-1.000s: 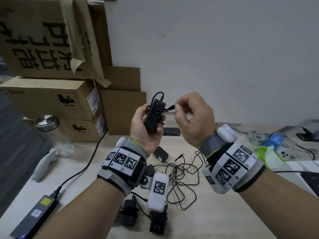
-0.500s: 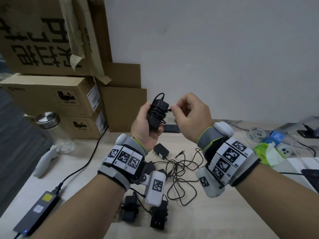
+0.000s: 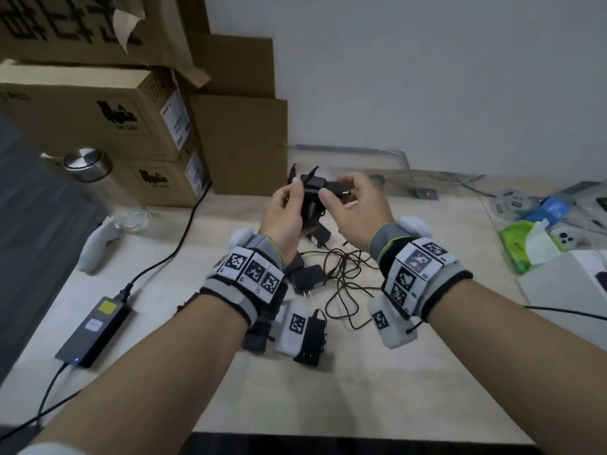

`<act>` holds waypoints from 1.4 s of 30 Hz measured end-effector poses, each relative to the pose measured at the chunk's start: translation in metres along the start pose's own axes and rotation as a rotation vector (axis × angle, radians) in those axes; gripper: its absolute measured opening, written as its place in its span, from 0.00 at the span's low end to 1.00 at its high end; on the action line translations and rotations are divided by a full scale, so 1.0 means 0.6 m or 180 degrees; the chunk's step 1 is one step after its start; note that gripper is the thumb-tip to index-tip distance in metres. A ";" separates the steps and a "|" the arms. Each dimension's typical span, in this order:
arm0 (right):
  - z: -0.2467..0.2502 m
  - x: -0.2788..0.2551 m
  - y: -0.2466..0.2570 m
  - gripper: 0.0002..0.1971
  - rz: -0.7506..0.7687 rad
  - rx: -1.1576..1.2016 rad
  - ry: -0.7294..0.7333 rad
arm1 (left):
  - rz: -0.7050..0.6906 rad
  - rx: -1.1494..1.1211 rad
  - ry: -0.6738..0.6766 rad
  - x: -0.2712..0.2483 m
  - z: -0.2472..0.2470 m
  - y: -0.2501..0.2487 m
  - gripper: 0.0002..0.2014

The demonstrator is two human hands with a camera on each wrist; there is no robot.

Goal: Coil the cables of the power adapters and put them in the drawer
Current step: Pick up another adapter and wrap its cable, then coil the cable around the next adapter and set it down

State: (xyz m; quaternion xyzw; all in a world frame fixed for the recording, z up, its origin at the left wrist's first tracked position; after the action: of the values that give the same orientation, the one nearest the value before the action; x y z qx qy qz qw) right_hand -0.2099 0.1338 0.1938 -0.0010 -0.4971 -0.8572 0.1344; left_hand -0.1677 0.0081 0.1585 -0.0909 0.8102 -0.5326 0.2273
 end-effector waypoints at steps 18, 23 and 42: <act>-0.045 -0.176 -0.258 0.24 -0.1017 -0.0532 0.1574 | -0.0353 0.3748 0.1152 -0.086 0.106 0.241 0.31; -0.044 -0.214 -0.280 0.24 -0.0971 -0.0789 0.1544 | -0.0354 0.5108 0.1506 -0.114 0.108 0.295 0.45; -0.149 -0.225 -0.285 0.23 -0.1220 -0.0657 0.1969 | 0.0048 0.5756 0.1266 -0.109 0.170 0.279 0.45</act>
State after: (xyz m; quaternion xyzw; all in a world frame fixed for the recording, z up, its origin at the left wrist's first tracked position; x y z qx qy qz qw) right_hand -0.1079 0.1690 -0.0156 0.3374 -0.3353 -0.8721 0.1146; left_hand -0.0467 0.0192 -0.0086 0.2194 0.1110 -0.9666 0.0720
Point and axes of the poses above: each hand's wrist, its own x-axis towards the middle knuckle, its own z-axis out of the back of the hand, y = z × x, the point moved 4 cm from there along x, towards the middle knuckle, and after that the axes turned 1 degree about -y, right-handed, at the moved point
